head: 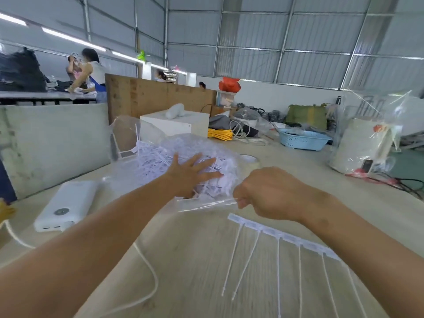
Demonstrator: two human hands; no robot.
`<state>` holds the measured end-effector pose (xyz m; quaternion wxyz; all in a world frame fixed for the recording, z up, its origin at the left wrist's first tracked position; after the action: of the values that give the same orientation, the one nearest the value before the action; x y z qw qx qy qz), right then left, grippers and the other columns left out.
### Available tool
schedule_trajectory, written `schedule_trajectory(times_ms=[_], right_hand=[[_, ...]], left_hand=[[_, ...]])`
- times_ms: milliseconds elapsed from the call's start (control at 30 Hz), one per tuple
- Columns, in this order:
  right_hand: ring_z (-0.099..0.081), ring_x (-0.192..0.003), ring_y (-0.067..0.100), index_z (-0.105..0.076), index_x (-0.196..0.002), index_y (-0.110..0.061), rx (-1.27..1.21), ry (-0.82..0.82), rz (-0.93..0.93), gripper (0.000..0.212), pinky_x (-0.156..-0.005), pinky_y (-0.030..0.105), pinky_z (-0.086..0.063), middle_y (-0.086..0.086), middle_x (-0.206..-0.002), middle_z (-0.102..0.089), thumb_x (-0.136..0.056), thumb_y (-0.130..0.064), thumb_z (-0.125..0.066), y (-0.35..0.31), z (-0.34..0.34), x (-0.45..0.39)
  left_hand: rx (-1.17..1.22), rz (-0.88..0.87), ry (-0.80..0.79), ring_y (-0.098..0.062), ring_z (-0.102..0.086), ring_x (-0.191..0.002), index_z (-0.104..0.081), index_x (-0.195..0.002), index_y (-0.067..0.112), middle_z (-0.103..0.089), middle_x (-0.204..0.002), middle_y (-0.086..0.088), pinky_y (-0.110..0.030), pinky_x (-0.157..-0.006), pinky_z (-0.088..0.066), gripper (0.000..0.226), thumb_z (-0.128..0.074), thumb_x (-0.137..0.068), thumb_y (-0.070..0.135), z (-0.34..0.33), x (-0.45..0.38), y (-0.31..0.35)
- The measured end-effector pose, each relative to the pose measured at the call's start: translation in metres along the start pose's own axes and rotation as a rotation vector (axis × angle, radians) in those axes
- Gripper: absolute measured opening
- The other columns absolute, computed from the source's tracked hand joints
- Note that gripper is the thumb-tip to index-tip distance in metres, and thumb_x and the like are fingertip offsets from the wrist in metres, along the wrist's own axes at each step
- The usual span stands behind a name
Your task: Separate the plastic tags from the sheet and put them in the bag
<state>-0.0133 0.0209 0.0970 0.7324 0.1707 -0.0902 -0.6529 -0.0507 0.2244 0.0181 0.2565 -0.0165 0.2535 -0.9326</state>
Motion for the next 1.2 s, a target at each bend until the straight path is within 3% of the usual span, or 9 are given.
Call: schedule_trajectory(times_ms=[100, 400, 533, 667, 767, 867, 933, 1100, 1200], right_hand=[[-0.057, -0.099, 0.021, -0.065, -0.100, -0.024, -0.023, 0.013, -0.031, 0.032, -0.066, 0.028, -0.034, -0.003, -0.105, -0.066, -0.083, -0.004, -0.048, -0.002, 0.001, 0.008], [-0.058, -0.099, 0.030, -0.052, -0.113, -0.014, 0.059, -0.060, -0.180, 0.022, -0.073, 0.033, -0.028, 0.008, -0.109, -0.059, -0.091, -0.016, -0.053, 0.004, -0.053, 0.005], [-0.056, -0.104, 0.029, -0.050, -0.120, -0.016, 0.023, 0.045, -0.171, 0.029, -0.083, 0.033, -0.033, 0.007, -0.112, -0.059, -0.091, -0.016, -0.051, 0.003, -0.056, 0.014], [-0.027, -0.138, 0.019, -0.036, -0.142, -0.022, -0.241, 0.163, -0.149, 0.049, -0.108, 0.029, -0.026, 0.002, -0.153, -0.025, -0.095, -0.025, -0.050, 0.014, -0.061, 0.051], [-0.020, -0.141, 0.015, -0.029, -0.145, -0.026, -0.295, 0.251, -0.360, 0.052, -0.108, 0.028, -0.022, -0.003, -0.156, -0.013, -0.096, -0.033, -0.045, 0.032, -0.071, 0.088], [-0.008, -0.144, 0.017, -0.016, -0.147, -0.034, -0.262, -0.010, -0.659, 0.057, -0.113, 0.038, -0.018, -0.006, -0.157, -0.004, -0.096, -0.054, -0.029, 0.049, -0.105, 0.117], [-0.002, -0.145, 0.026, -0.012, -0.147, -0.038, -0.315, -0.150, -0.735, 0.059, -0.113, 0.053, -0.015, -0.003, -0.158, -0.001, -0.094, -0.060, -0.023, 0.051, -0.124, 0.130], [-0.008, -0.144, 0.023, -0.011, -0.147, -0.039, -0.290, -0.219, -0.682, 0.061, -0.110, 0.062, -0.010, -0.005, -0.156, -0.008, -0.092, -0.064, -0.021, 0.049, -0.148, 0.147], [-0.009, -0.143, 0.020, -0.015, -0.145, -0.040, -0.308, -0.166, -0.656, 0.058, -0.110, 0.061, -0.007, -0.007, -0.155, -0.012, -0.093, -0.062, -0.023, 0.049, -0.148, 0.149]], left_hand=[[0.007, 0.092, 0.024, -0.027, 0.018, -0.144, 0.038, -0.128, 0.045, 0.029, -0.154, 0.006, -0.072, -0.105, -0.010, 0.086, -0.042, -0.098, 0.038, -0.006, 0.005, -0.010], [0.201, -0.038, -0.109, -0.025, 0.017, -0.144, -0.003, -0.149, 0.039, 0.024, -0.156, 0.004, -0.064, -0.110, 0.003, 0.087, -0.054, -0.086, 0.010, 0.042, 0.024, 0.016], [0.310, -0.074, -0.033, -0.021, 0.002, -0.147, -0.011, -0.148, 0.033, 0.006, -0.159, 0.007, -0.061, -0.112, -0.004, 0.067, -0.049, -0.093, 0.037, 0.050, 0.030, 0.038], [0.187, -0.030, -0.206, -0.022, 0.001, -0.147, 0.008, -0.149, 0.036, 0.020, -0.157, 0.008, -0.062, -0.112, -0.009, 0.067, -0.038, -0.100, 0.035, 0.037, 0.039, 0.036], [0.095, 0.074, -0.176, -0.025, -0.014, -0.145, -0.004, -0.151, 0.029, 0.005, -0.159, -0.002, -0.054, -0.113, -0.014, 0.060, -0.036, -0.099, 0.028, 0.068, 0.056, 0.039], [-0.068, 0.167, 0.003, -0.020, -0.055, -0.112, -0.046, -0.125, 0.021, -0.055, -0.113, 0.000, -0.025, -0.077, -0.038, 0.035, -0.045, -0.090, 0.016, 0.120, 0.086, 0.059], [-0.094, 0.164, 0.084, -0.019, -0.061, -0.096, -0.049, -0.108, 0.024, -0.056, -0.087, 0.006, -0.021, -0.050, -0.021, 0.026, -0.048, -0.086, 0.009, 0.146, 0.108, 0.085], [0.022, 0.015, 0.098, -0.024, -0.054, -0.104, -0.043, -0.119, 0.017, -0.057, -0.111, -0.003, -0.027, -0.047, -0.012, 0.038, -0.043, -0.084, 0.002, 0.146, 0.116, 0.146], [0.037, 0.049, 0.105, -0.023, -0.053, -0.109, -0.044, -0.120, 0.018, -0.056, -0.115, -0.002, -0.026, -0.057, -0.025, 0.035, -0.041, -0.088, 0.007, 0.124, 0.103, 0.141]])
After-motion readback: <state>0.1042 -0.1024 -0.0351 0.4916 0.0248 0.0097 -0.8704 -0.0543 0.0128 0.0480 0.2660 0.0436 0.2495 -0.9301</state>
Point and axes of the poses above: each hand's wrist, its own x-axis away from the middle knuckle, its own z-axis out of the back of the hand, y = z × x, the point moved 5 cm from there along -x, towards the middle knuckle
